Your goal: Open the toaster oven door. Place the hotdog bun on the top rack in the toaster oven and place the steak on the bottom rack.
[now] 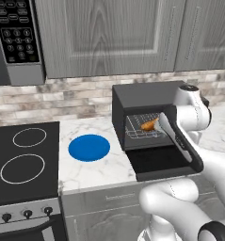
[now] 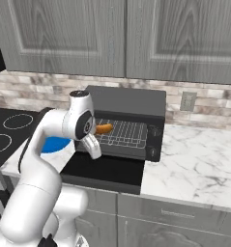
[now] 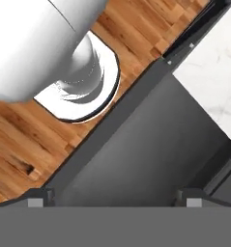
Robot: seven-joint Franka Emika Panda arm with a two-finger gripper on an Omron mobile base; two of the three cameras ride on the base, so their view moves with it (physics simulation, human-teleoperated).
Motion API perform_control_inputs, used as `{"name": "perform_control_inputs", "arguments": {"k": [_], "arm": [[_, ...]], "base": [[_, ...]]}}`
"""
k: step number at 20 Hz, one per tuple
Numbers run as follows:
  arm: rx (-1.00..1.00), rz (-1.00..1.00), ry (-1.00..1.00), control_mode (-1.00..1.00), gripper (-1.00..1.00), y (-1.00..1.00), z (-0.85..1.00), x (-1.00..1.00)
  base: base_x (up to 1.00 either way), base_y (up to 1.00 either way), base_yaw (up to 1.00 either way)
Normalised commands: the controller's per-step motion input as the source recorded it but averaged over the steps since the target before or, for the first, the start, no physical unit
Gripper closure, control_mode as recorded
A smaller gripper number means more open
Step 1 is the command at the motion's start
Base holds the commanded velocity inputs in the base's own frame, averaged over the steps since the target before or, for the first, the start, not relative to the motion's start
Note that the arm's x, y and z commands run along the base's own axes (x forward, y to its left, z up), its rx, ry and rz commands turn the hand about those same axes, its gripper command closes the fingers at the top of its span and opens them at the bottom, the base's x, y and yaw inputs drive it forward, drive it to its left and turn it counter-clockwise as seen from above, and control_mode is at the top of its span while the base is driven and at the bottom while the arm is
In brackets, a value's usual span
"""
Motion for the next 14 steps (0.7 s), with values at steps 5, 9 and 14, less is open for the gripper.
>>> {"name": "perform_control_inputs", "arguments": {"k": [5,9,14], "arm": [[-0.01,0.28,0.0,-1.0,-1.0,0.0,-0.4,0.52],[0.0,0.21,-0.03,-1.0,-1.0,0.0,-0.18,0.71],[0.0,0.21,-0.02,-1.0,-1.0,0.0,-0.18,0.76]], "base": [[0.0,0.0,0.0],[0.0,0.0,0.0],[0.0,0.0,0.0]]}}
